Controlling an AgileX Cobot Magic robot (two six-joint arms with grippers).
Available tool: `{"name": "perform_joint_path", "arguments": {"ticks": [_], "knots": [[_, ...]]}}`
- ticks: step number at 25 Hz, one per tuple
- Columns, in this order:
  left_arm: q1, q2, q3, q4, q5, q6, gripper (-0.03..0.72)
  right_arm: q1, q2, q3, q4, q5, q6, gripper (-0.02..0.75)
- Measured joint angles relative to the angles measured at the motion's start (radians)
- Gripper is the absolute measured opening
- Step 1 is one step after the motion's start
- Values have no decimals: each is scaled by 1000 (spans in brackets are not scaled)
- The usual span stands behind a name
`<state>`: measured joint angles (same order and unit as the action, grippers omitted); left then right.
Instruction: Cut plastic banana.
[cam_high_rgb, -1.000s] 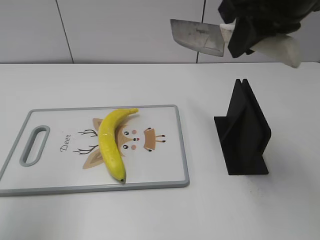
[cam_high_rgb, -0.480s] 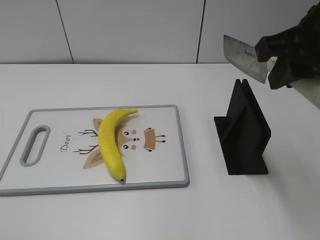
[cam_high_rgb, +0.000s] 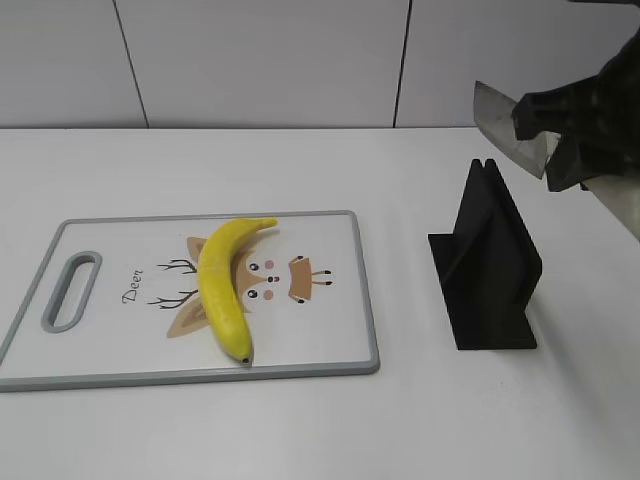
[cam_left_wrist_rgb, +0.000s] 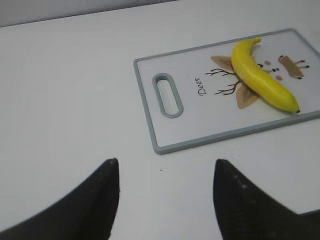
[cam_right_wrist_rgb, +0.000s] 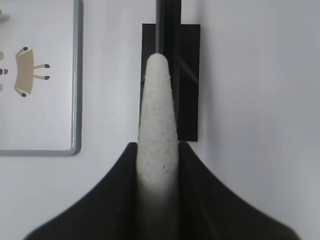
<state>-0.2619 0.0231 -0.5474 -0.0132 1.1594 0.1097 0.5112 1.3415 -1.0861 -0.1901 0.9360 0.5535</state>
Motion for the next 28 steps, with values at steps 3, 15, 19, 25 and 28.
{"name": "perform_joint_path", "arguments": {"ticks": [3,15,19,25,28], "knots": [[0,0,18,4,-60,0,570,0,0,9,-3,-12,17,181],[0,-8,36,13,-109,1,553,0,0,100,-17,-71,57,181],[0,-8,36,13,-112,2,553,0,12,101,-24,-87,60,181],[0,-8,36,13,-114,3,553,0,77,101,-25,-94,61,180],[13,-8,36,13,-114,3,552,0,111,102,-34,-98,61,180]]}}
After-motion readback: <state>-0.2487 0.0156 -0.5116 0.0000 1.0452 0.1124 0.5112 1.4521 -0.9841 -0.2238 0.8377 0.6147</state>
